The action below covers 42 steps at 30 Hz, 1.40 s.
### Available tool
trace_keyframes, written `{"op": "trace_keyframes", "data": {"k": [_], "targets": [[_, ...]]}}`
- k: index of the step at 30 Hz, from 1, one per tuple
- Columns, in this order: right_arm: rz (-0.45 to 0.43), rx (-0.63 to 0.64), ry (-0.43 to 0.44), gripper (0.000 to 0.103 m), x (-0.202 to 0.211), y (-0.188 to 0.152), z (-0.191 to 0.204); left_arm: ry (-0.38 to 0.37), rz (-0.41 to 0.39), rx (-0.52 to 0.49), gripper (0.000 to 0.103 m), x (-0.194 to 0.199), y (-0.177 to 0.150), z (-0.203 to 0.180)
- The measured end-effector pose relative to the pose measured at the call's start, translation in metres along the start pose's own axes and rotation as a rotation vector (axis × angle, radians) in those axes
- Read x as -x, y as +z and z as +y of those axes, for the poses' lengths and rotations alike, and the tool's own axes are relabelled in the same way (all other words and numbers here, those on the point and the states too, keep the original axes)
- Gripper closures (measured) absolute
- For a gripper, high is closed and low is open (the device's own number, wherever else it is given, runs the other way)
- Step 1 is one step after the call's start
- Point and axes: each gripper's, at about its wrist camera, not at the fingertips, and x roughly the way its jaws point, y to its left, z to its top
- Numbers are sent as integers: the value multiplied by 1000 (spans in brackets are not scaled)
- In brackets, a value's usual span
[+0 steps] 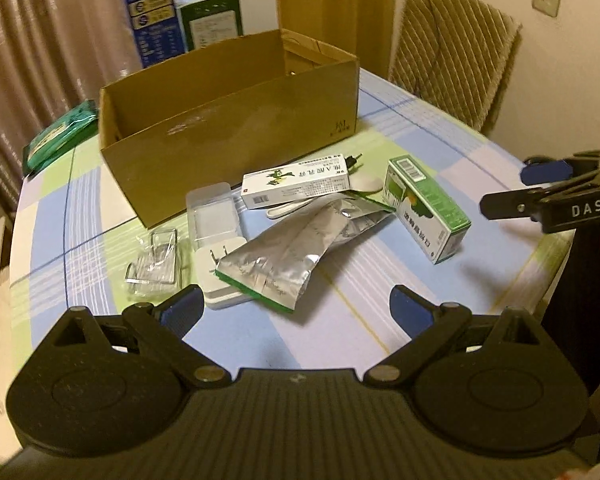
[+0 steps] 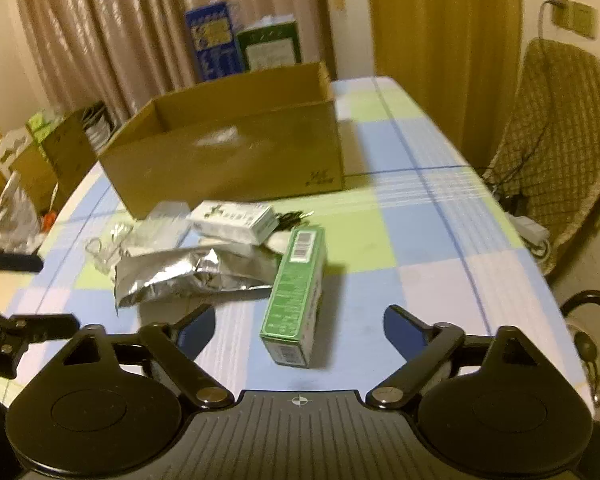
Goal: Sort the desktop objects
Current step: 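Grasp the green tall box with the right tool while the left tool grasps the silver foil bag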
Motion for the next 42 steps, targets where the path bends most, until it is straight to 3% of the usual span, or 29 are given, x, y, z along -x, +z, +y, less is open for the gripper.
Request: {"op": "trace_keyframes", "data": {"k": [12,18,24,35,38,42], "targets": [[142,75,-10,56,-72,4,6,-43,54,-116,6,-50,19,-2],[177,107,-27,76,-83,8,-4,-78,76,-152,6,-72,32,1],[178,162,-106,76,-81,15,-23,-138,112,-215,7,-98,48,-4],[206,133,-50,75,-93,25,-44,-222,249,-333,19,-156,66,-13],[216,132,-38,75,-98,24,-46,-218,271,-355,28,-165,68,-15],[226,126,-34,75,-103,23,-48,-220,295,-348,51,-168,67,-16]]}}
